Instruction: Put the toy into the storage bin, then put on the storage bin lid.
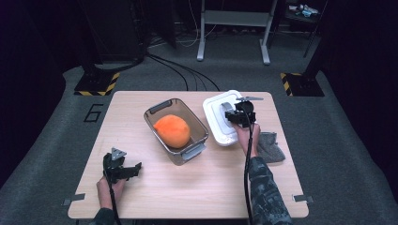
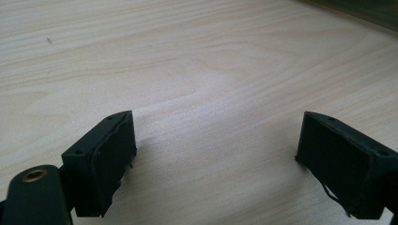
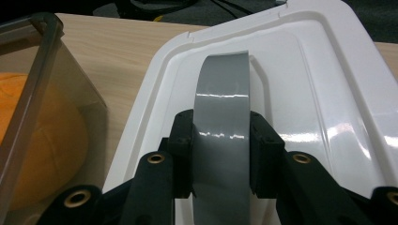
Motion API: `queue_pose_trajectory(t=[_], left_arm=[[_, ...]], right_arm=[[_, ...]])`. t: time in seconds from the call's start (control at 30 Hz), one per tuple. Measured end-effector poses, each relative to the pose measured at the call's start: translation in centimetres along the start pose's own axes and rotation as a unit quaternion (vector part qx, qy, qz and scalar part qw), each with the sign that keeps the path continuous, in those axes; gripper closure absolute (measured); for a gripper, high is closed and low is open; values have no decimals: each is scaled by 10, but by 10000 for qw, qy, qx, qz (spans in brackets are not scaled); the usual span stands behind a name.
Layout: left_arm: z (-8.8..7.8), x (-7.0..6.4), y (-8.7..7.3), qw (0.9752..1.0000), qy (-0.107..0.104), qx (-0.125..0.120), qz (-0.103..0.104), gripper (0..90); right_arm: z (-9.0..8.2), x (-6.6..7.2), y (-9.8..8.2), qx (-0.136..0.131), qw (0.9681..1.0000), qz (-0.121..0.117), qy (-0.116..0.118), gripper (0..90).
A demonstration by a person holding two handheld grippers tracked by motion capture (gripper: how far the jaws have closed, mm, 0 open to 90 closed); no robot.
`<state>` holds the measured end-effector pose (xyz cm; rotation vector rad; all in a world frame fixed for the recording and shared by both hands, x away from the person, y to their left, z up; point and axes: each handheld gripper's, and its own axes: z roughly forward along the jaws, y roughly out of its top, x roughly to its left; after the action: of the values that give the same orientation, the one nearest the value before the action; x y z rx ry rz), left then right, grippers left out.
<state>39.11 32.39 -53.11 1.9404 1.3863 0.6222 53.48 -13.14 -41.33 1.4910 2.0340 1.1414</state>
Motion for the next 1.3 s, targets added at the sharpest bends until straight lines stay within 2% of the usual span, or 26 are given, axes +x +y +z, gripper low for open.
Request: queue_pose_trajectory(t=[0.1,0.63,0.8,1.07,1.3], left_arm=[[0,0,0,10000,1,-1,1,115],[0,0,0,10000,3,-3,-2,115],[0,0,0,10000,5,-5,-7,115],[0,0,0,10000,6,-4,-7,115],[0,0,0,10000,5,-1,-6,115]], right_arm=[[-4,0,3,-15,9999,-106,-41,670],[-31,3,19,-248,9996,-95,-72,670],[-37,6,25,-334,9993,-174,-67,670],[-50,11,36,-498,9987,-125,50,670],[-58,23,44,-587,9977,-287,152,670]])
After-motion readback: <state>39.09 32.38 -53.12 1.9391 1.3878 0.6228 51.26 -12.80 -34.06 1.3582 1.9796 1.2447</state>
